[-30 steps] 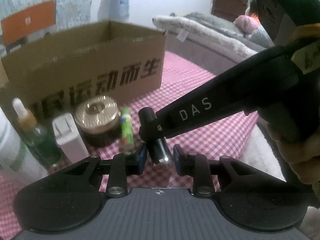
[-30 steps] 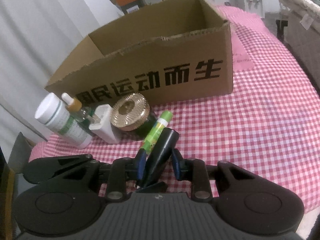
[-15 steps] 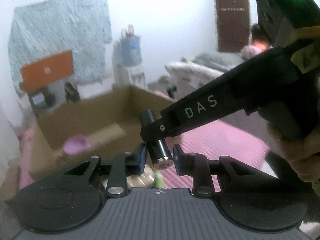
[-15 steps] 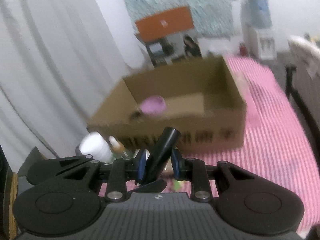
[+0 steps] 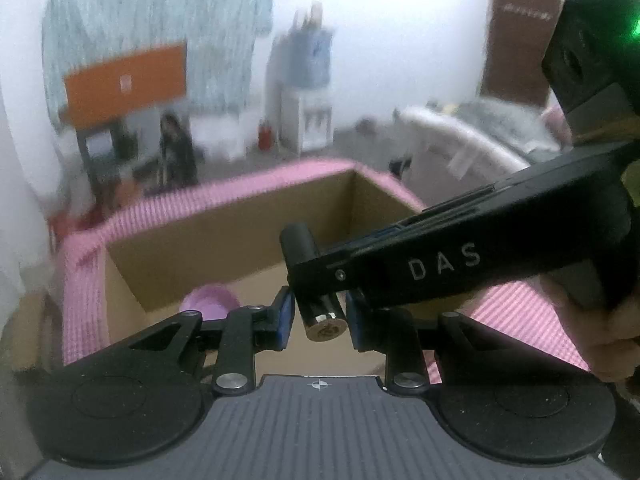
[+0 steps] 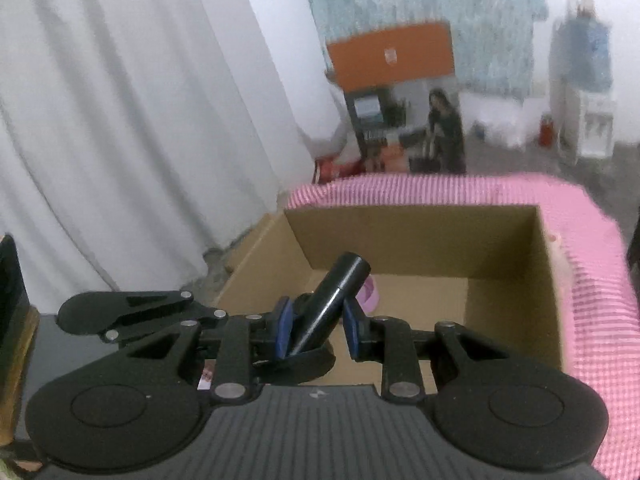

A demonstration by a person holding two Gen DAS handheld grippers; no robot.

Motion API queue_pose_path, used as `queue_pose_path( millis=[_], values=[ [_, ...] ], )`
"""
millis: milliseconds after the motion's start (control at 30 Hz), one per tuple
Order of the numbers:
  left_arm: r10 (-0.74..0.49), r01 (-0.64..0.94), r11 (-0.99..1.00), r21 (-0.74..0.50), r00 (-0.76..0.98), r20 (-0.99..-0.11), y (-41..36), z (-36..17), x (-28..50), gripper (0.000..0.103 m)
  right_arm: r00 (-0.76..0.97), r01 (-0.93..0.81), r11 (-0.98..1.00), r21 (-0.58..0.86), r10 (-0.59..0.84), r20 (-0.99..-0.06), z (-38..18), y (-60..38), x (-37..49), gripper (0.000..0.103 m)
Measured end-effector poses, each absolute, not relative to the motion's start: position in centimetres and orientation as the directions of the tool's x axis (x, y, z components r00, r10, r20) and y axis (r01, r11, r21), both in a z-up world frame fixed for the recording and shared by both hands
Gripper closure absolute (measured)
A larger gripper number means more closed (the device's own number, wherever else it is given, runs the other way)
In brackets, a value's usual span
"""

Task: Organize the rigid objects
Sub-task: 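Carry the black tube into the box and open the right gripper, then move the right gripper back to the objects on the table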

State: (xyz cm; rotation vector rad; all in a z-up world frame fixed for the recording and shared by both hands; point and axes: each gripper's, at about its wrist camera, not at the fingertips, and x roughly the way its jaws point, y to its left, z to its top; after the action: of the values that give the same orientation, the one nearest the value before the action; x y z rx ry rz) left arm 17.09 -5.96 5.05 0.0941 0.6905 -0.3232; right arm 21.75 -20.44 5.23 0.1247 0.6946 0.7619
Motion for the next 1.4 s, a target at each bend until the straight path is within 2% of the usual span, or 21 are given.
queue_pose_path(
  millis=[200, 300, 467, 533, 633, 700, 1000, 1233, 1400],
  values=[
    [-0.208, 0.299, 0.954, -0.031, 0.583, -0.785, -4.8, 2.4, 22.2, 0.080, 0.365, -0.534, 0.714, 0.453, 0.678, -0.638, 1.9, -18.1, 28.3, 0.075],
    [-0.187, 0.290, 0.957, -0.027, 0.540, -0.821, -4.5, 1.5, 23.1, 0.080, 0.295, -0.495, 0.715, 0.495, 0.674, -0.678, -0.2, -17.4, 30.4, 0.075],
    [-0.190, 0.298, 0.954, -0.015, 0.567, -0.801, -4.5, 2.4, 22.2, 0.077, 0.277, -0.481, 0.705, 0.521, 0.687, -0.672, -0.9, -17.5, 30.9, 0.075],
    [-0.186, 0.309, 0.951, 0.005, 0.586, -0.789, -4.7, 3.1, 21.2, 0.072, 0.286, -0.490, 0.698, 0.523, 0.695, -0.660, -0.5, -18.1, 30.6, 0.075],
    [-0.186, 0.323, 0.946, 0.032, 0.620, -0.763, -5.2, 4.5, 20.3, 0.056, 0.315, -0.507, 0.693, 0.513, 0.703, -0.638, 0.7, -18.7, 29.5, 0.074],
    [-0.193, 0.330, 0.943, 0.040, 0.640, -0.744, -5.2, 5.2, 19.8, 0.043, 0.338, -0.519, 0.689, 0.506, 0.709, -0.619, 1.7, -19.5, 28.5, 0.073],
    [-0.242, 0.375, 0.924, 0.081, 0.733, -0.635, -6.0, 8.4, 14.0, 0.017, 0.446, -0.548, 0.667, 0.505, 0.744, -0.498, 5.6, -24.8, 22.7, 0.072],
    [-0.287, 0.390, 0.920, 0.048, 0.751, -0.595, -6.2, 7.9, 9.7, 0.010, 0.515, -0.537, 0.673, 0.509, 0.739, -0.434, 5.8, -29.5, 17.0, 0.071],
    [-0.307, 0.404, 0.915, 0.019, 0.724, -0.617, -7.5, 4.8, 8.2, 0.010, 0.533, -0.486, 0.698, 0.526, 0.714, -0.454, 2.8, -31.6, 13.9, 0.071]
  ],
)
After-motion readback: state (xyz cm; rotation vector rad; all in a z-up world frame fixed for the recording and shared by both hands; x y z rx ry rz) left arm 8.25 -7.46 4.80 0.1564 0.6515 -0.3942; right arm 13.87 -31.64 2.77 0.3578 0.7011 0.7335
